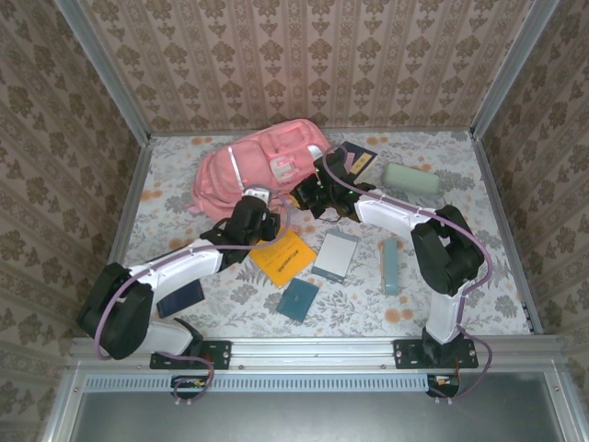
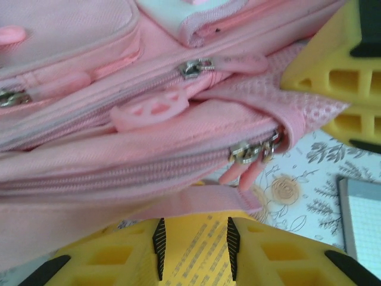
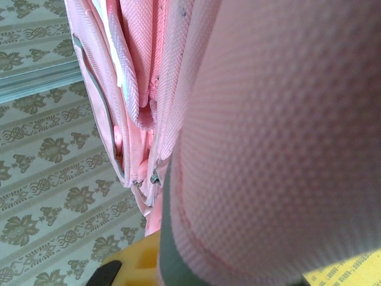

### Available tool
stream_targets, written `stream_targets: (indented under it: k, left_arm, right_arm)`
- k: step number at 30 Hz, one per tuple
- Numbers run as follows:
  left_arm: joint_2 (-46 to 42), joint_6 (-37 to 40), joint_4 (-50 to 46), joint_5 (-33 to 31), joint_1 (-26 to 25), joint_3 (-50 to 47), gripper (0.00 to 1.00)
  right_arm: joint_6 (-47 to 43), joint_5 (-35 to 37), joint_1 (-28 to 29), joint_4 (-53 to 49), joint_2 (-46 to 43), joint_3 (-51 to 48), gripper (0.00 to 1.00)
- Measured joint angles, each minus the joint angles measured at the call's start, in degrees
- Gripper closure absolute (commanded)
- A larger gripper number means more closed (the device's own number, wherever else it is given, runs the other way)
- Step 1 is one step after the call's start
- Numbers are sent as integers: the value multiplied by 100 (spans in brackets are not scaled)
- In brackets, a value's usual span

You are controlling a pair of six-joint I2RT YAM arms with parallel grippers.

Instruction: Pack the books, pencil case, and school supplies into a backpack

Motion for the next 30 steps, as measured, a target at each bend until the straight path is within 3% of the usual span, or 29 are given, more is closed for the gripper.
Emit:
stream_targets:
  k: [14,30]
  left_arm:
    - [-85,-90,732,2096,994,-378,70]
    - [-389,-105,1058,3169,1488,-632,70]
  right_arm:
    - [140,-190,0,-66,0,149,100]
    - [439,-463,0,-278,0,389,100]
